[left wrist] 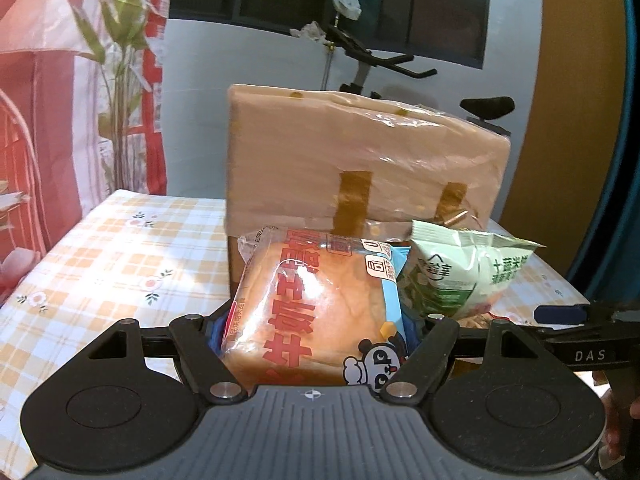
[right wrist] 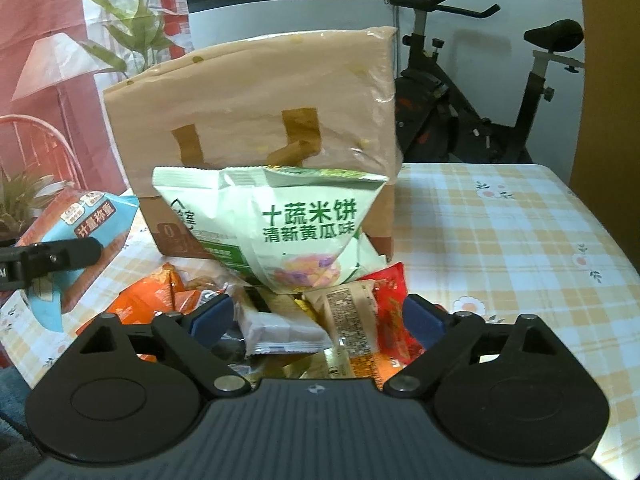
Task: Organize snacks
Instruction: 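Grasp the bread loaf package with red text with the left gripper, then grasp the white cracker pack with the right gripper while the left gripper holds the bread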
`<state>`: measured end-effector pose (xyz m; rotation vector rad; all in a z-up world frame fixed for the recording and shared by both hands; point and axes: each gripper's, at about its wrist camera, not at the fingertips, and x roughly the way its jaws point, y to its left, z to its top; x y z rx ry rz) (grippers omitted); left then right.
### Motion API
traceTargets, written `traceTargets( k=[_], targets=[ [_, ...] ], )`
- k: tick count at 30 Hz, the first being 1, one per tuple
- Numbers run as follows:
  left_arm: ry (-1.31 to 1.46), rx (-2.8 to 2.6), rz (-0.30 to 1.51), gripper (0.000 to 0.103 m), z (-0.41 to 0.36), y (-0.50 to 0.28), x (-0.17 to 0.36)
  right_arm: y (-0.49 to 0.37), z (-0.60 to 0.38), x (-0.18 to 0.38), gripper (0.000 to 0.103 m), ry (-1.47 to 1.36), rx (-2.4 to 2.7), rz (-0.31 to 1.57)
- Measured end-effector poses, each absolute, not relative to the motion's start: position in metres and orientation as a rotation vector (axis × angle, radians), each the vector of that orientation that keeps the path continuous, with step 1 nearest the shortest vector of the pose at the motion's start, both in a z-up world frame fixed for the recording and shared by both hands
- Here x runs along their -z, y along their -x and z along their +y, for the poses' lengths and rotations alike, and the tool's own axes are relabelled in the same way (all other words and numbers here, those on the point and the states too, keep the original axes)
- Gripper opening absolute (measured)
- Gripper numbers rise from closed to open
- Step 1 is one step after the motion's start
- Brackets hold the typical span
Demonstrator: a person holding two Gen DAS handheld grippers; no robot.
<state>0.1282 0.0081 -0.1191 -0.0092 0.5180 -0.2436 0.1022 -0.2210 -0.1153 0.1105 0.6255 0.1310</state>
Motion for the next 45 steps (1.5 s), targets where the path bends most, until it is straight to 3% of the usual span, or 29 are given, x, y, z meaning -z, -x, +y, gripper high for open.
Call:
traceTargets(
  k=[23, 37, 45],
  targets=[
    [0.079, 0.160, 0.531, 0.078, 0.028, -0.131, 0.126, -0.114, -0.214, 0.125, 0.056, -0.113, -0.233, 0.662],
    [0.098, 0.162, 0.551, 0.078, 0.030, -0.133, 0.133, -0.167, -0.202, 0.150, 0.057, -0.156, -0.285, 0.814],
    [0.092, 0.166, 0.553, 0.078, 0.028, -0.132, 0.133, -0.174, -0.195, 0.154, 0.058, -0.153, -0.280, 0.811]
  ],
)
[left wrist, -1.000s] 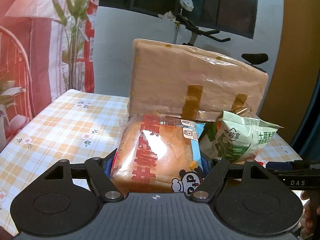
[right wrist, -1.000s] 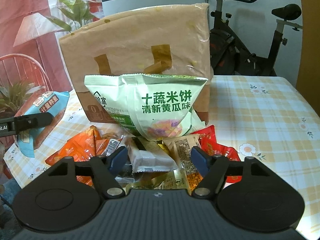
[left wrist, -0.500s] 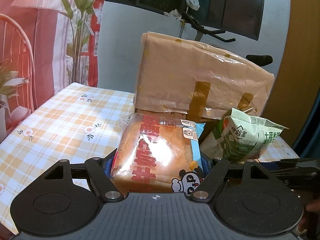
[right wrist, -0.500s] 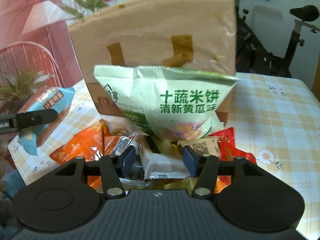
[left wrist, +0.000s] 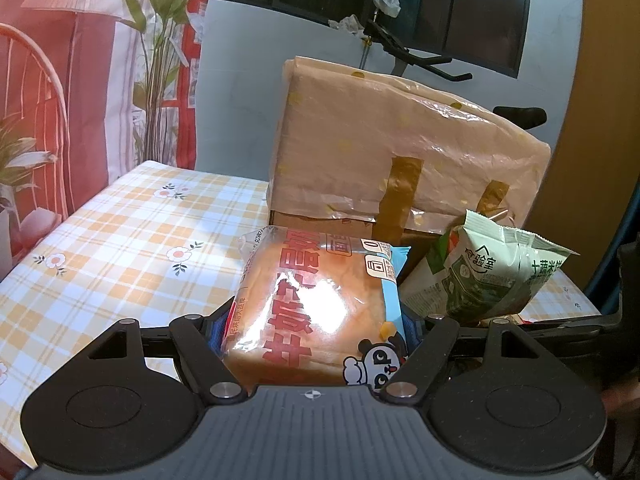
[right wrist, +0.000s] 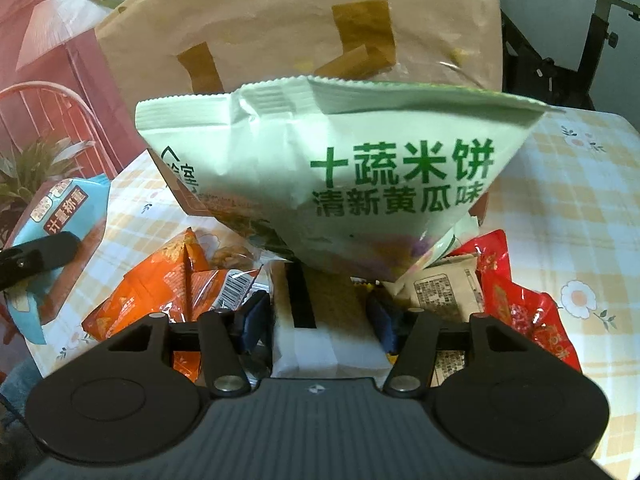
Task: Organize snacks
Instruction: 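Grasp the white cracker pack with the right gripper while the left gripper holds the bread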
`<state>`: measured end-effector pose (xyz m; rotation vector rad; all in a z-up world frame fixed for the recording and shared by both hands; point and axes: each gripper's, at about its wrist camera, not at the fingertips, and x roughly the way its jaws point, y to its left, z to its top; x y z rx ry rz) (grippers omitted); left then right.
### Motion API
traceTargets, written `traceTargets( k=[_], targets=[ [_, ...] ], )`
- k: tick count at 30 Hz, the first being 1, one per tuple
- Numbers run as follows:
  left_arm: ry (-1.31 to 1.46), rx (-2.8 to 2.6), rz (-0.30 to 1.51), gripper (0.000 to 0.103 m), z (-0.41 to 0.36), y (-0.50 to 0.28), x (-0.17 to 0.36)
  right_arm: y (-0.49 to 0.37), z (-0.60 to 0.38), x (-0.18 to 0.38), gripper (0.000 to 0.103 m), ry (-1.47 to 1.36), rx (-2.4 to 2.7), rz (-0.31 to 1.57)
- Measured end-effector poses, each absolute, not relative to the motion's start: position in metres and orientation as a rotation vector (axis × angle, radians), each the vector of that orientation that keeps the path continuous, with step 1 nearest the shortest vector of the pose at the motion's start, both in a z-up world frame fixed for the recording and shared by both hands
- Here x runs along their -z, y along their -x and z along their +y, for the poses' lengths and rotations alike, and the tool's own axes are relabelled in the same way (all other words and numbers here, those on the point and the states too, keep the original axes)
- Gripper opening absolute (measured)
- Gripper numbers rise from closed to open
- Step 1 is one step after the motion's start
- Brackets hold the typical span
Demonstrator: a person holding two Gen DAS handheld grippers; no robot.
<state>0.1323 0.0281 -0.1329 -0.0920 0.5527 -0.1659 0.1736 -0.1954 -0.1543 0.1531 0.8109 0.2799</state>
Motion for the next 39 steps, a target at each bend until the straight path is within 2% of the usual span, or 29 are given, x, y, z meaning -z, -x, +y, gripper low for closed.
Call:
traceTargets(
  k=[4, 10, 39],
  targets=[
    [0.092, 0.165, 0.552, 0.078, 0.028, -0.132, 0.133, -0.173, -0.191, 0.156, 0.058, -0.135, -0.278, 0.802],
    [0.100, 0.160, 0.546, 0.078, 0.028, -0.130, 0.131, -0.165, -0.186, 0.152, 0.050, -0.140, -0.298, 0.798],
    [0.111, 0.156, 0.508, 0.078, 0.034, -0.112, 0.120, -0.112, -0.199, 0.121, 0.050, -0.172, -0.301, 0.695]
  ],
)
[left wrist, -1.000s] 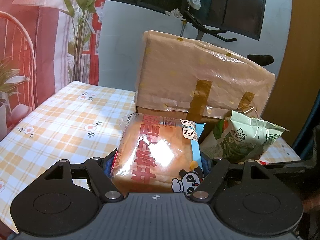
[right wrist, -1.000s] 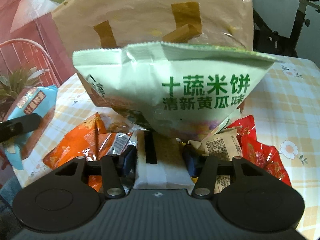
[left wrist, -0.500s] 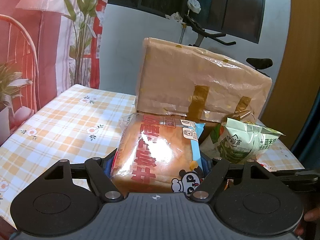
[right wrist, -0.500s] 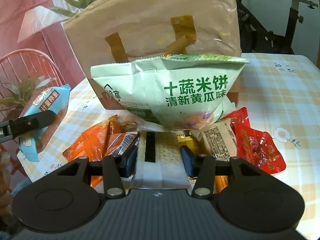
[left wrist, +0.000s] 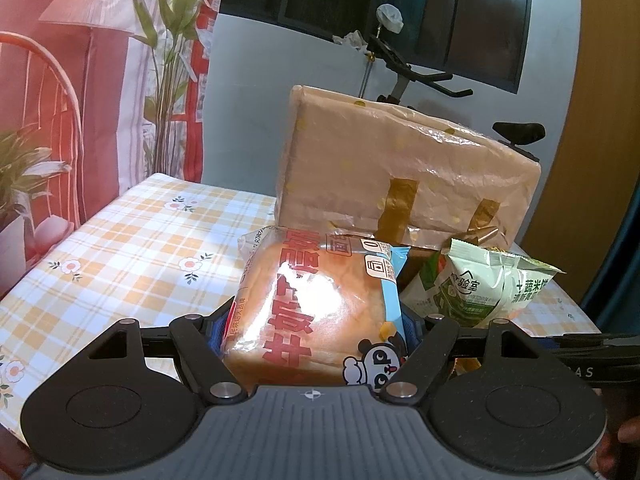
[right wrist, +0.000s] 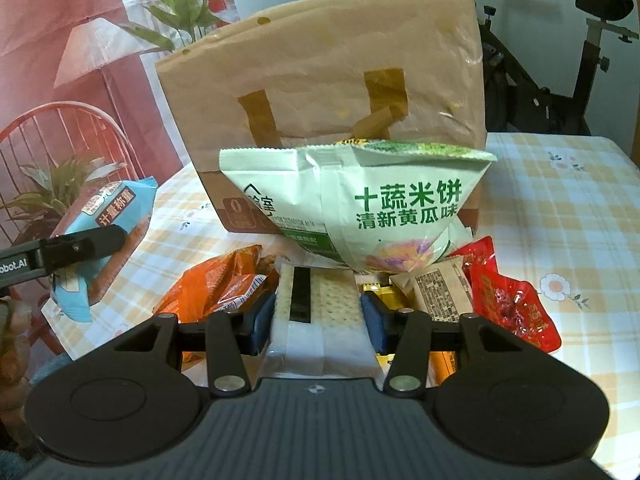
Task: Organize snacks
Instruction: 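Grasp the white cracker pack with the right gripper while the left gripper holds the bread, then carry the bread and cracker pack over the box and open both grippers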
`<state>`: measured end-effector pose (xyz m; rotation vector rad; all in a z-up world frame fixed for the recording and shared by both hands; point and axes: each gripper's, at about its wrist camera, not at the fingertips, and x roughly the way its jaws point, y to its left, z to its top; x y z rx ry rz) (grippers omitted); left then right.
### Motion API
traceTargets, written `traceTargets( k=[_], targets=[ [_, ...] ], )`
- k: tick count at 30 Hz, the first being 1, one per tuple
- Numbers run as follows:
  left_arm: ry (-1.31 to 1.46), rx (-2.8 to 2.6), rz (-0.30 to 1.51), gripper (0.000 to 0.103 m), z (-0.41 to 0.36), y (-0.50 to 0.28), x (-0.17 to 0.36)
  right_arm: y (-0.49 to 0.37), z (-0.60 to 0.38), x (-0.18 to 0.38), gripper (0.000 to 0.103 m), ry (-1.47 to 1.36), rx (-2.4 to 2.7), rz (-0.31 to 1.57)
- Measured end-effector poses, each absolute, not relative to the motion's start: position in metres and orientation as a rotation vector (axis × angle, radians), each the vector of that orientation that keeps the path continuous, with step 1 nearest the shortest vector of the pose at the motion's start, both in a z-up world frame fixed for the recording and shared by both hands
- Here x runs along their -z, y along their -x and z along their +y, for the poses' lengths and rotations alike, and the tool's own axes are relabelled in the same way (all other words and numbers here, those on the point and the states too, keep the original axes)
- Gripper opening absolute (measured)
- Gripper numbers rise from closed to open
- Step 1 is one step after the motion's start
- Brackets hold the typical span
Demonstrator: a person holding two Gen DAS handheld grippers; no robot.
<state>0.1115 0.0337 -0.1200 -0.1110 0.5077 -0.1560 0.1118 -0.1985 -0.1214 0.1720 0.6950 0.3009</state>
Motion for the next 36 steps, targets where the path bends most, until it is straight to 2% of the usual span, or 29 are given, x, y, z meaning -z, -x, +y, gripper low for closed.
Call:
traceTargets(
  k=[22, 30, 36],
  targets=[
    [0.117, 0.139, 0.498, 0.078, 0.035, -0.108, 0.115, -0.099, -0.199, 0.112, 0.049, -0.189, -0.327, 0.658],
    [0.101, 0.132, 0.457, 0.078, 0.035, -0.100, 0.100, -0.083, -0.191, 0.089, 0.049, -0.160, -0.392, 0.583],
    [0.084, 0.146, 0.384, 0.078, 0.035, -0.102, 0.071, -0.079, -0.193, 0.051, 0.049, -0.192, -0.450, 0.461]
  ],
)
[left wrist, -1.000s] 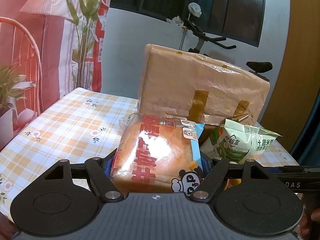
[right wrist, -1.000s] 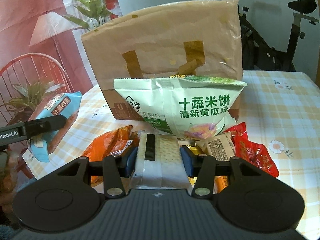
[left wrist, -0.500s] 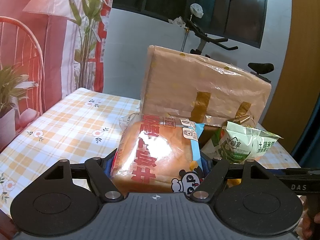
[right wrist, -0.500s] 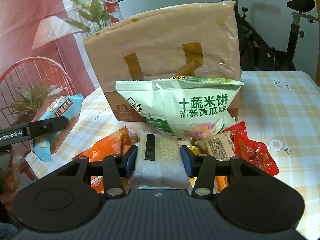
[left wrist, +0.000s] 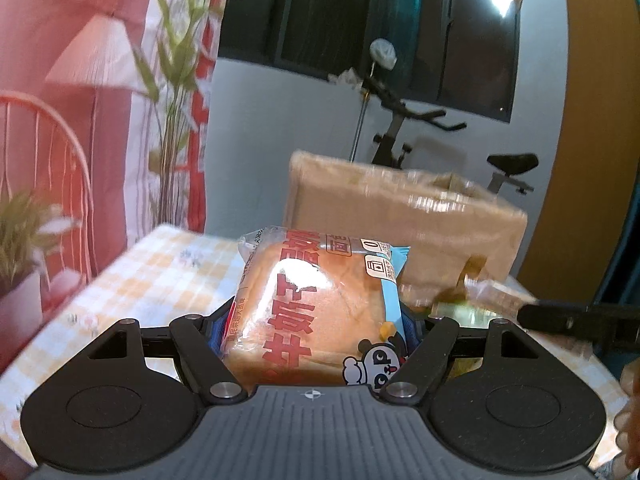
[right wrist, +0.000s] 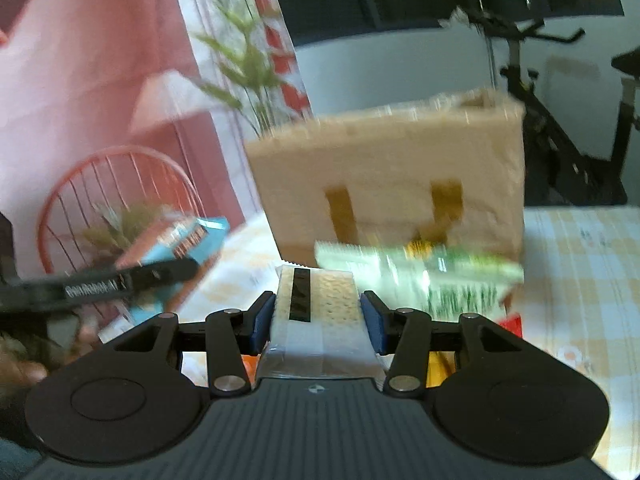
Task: Organize snacks
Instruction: 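Carry the bread and cracker pack over the box and open both grippers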
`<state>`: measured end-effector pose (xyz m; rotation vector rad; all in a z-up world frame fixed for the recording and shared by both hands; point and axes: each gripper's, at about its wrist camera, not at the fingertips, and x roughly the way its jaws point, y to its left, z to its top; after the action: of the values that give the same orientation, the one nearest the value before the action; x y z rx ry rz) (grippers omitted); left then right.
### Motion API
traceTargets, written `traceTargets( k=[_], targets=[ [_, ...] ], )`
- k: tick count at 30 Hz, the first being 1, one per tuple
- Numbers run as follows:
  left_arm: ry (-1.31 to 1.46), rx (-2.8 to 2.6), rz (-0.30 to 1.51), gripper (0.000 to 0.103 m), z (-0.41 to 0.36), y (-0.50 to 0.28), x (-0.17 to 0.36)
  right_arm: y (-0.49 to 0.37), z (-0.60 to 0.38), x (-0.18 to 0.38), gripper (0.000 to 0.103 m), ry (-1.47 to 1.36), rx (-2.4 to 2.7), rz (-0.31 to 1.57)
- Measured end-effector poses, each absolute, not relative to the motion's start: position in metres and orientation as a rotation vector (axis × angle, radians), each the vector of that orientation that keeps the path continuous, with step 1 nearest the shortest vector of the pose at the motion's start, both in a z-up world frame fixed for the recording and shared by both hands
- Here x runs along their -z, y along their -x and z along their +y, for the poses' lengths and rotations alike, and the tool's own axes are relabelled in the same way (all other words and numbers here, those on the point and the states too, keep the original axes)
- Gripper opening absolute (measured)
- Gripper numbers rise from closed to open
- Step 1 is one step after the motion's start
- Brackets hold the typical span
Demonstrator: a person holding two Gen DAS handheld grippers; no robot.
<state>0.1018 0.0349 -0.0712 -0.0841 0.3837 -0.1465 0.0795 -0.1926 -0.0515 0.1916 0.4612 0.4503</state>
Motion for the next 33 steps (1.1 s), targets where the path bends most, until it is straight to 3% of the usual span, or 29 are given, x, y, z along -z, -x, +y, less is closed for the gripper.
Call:
traceTargets(
  k=[14, 33],
  targets=[
    [0.049, 0.210, 0.266, 0.078, 0.008, -0.177, 0.004, -0.163, -0.205, -0.028, 0.049, -0.112, -0.385, 0.269],
    [-0.015, 0.200, 0.348, 0.078, -0.028, -0.298, -0.001, -0.290, -0.219, -0.002, 0.049, 0.001, -0.242, 0.412]
  ],
)
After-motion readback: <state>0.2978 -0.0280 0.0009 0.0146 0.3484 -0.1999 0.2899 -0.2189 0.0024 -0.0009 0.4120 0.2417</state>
